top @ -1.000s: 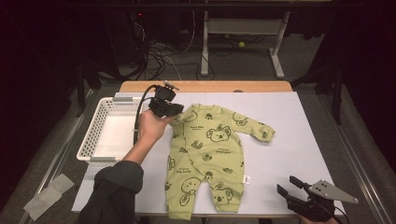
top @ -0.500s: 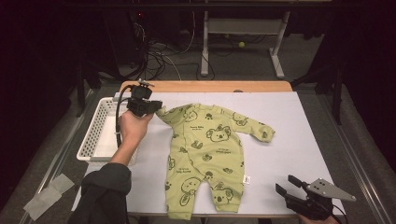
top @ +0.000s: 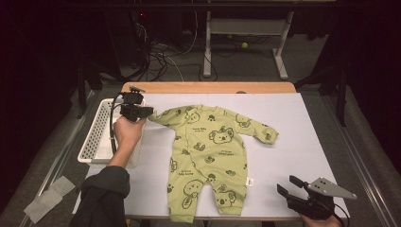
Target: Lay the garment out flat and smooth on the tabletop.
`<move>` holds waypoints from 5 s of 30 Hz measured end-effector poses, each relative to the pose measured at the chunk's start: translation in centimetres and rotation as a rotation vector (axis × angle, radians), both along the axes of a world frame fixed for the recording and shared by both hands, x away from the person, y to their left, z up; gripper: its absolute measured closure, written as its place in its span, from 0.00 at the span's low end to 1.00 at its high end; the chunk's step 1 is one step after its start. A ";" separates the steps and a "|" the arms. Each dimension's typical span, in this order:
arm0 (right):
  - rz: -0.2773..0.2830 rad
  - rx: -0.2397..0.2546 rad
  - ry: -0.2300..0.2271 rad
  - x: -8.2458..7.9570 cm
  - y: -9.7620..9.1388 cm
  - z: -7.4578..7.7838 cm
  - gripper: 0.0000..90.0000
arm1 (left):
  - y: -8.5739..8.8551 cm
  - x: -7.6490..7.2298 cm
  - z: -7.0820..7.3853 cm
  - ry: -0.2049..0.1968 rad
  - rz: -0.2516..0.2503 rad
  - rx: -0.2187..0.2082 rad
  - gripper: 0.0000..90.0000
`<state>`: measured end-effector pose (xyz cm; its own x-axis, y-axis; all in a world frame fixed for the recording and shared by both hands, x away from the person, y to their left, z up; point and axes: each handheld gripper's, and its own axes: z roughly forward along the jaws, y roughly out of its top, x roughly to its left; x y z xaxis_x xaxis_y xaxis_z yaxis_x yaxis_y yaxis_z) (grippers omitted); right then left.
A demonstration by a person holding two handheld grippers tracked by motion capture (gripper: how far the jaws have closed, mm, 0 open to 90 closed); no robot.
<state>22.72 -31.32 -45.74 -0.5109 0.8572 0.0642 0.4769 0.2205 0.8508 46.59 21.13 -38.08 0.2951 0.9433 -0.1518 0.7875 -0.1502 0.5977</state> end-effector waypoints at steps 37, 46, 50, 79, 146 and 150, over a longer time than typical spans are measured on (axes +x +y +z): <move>-0.133 -0.195 0.277 20.0 5.9 2.0 0.76 | -1.1 -0.7 0.5 -0.045 -0.092 0.020 0.58; -0.138 -0.201 0.321 21.3 6.4 1.0 0.76 | -5.2 -1.1 -0.1 0.026 -0.197 0.019 0.58; -0.134 -0.215 0.333 21.5 6.6 0.6 0.81 | -7.1 -1.2 -1.1 0.075 -0.246 0.034 0.55; -0.147 -0.296 0.371 23.0 4.5 2.1 0.84 | -10.1 -2.5 -6.7 0.219 -0.391 0.038 0.80; 0.017 -0.222 0.381 19.5 10.6 2.9 0.68 | -7.2 -8.9 -7.5 0.118 -0.397 0.024 0.63; 0.032 -0.223 0.396 18.6 11.0 2.6 0.65 | -7.1 -8.7 -7.5 0.128 -0.400 0.018 0.67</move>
<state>41.29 -20.32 -43.18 -0.5111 0.8562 0.0754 0.7458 0.3982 0.5341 37.89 14.04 -45.60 0.6184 0.7613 -0.1951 0.7327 -0.4688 0.4933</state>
